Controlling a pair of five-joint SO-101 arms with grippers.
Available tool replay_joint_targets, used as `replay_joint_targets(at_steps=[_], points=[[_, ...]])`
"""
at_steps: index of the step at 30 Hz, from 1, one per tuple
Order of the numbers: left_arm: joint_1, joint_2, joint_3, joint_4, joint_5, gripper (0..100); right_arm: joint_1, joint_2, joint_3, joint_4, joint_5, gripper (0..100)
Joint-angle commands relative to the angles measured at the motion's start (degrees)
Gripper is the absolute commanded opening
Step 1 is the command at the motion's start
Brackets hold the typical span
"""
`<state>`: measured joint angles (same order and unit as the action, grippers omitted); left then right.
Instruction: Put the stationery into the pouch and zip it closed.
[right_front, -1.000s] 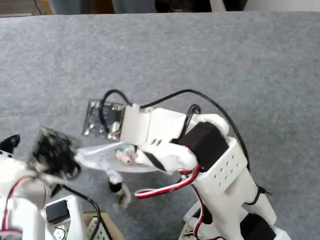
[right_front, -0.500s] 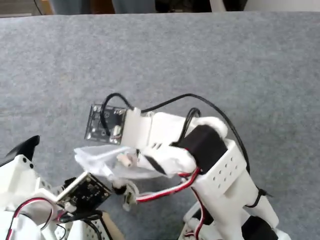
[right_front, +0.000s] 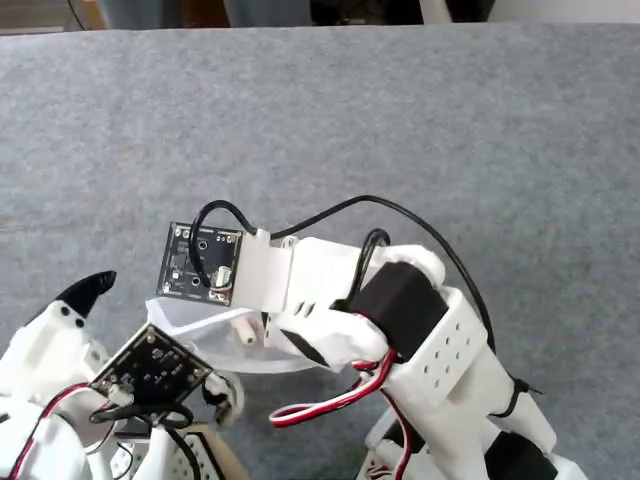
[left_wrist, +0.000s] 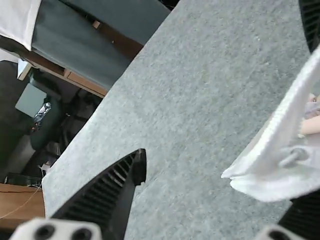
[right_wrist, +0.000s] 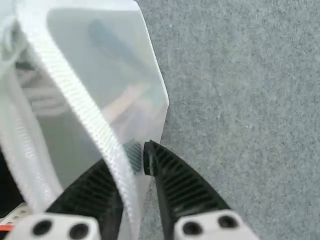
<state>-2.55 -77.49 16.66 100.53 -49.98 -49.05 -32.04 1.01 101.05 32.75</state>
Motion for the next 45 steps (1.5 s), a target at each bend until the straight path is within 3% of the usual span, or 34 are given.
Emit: replay_joint_targets(at_steps=[1, 5, 12, 16, 36, 42, 45], points=[[2.68, -0.09, 1.36, 0.35, 0.97, 45, 0.0, -1.71, -1.71, 0.26, -0.62, 1.2], [5.67, -0.18, 4.88, 0.35, 2.99, 41, 0.09, -1.63, -1.71, 0.26, -0.62, 1.2], [9.89, -0.18, 6.81, 0.35, 8.0, 13, 0.09, -1.63, -1.71, 0.18, -0.62, 1.2], [11.38, -0.18, 6.73, 0.35, 8.0, 3, 0.09, -1.63, -1.71, 0.18, -0.62, 1.2], [10.95, 0.53, -1.8, 0.26, 3.96, 3, -0.97, -2.07, -1.27, 0.26, -3.69, 1.2], [4.44, 1.23, -1.98, -3.96, 16.35, 3, -5.01, -4.88, -1.19, 0.26, -3.96, 1.2], [3.47, 0.88, -1.63, -6.42, 18.11, 3, -5.01, -5.23, -1.19, 0.26, -3.96, 1.2]])
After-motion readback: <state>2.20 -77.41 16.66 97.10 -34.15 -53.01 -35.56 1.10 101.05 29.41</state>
